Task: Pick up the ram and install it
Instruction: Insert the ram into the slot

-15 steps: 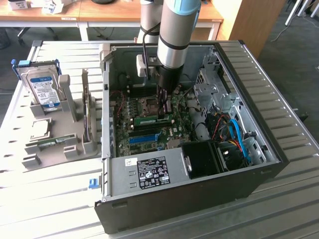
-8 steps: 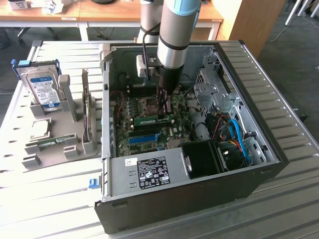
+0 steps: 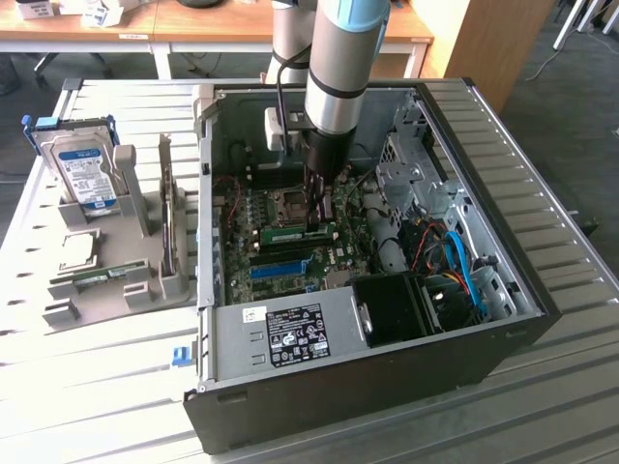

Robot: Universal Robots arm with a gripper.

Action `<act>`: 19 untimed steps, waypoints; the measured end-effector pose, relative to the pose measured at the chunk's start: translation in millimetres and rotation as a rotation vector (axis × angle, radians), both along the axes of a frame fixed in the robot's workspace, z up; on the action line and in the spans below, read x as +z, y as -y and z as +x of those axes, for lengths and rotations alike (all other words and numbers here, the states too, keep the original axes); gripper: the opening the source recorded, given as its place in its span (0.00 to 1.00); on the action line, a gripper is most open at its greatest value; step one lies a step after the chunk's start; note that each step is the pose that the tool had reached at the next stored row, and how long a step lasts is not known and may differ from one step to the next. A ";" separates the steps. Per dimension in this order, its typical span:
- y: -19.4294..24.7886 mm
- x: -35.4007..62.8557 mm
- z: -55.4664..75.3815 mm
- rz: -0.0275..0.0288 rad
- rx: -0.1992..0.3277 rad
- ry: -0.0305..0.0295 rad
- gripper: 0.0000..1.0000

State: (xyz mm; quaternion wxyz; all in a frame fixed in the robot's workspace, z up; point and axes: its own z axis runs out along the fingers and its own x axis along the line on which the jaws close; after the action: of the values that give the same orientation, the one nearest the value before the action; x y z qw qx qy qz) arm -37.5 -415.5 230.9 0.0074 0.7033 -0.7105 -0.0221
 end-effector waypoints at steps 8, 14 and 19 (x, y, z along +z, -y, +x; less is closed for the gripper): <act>0.0 -0.1 0.0 0.0002 0.003 0.0001 0.12; 0.0 -0.1 0.0 0.0002 0.008 0.0001 0.12; -0.1 -1.0 0.0 0.0006 0.008 0.0003 0.12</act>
State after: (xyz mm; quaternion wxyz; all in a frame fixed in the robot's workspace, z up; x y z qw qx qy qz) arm -37.5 -415.5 229.9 0.0072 0.7060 -0.7079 -0.0222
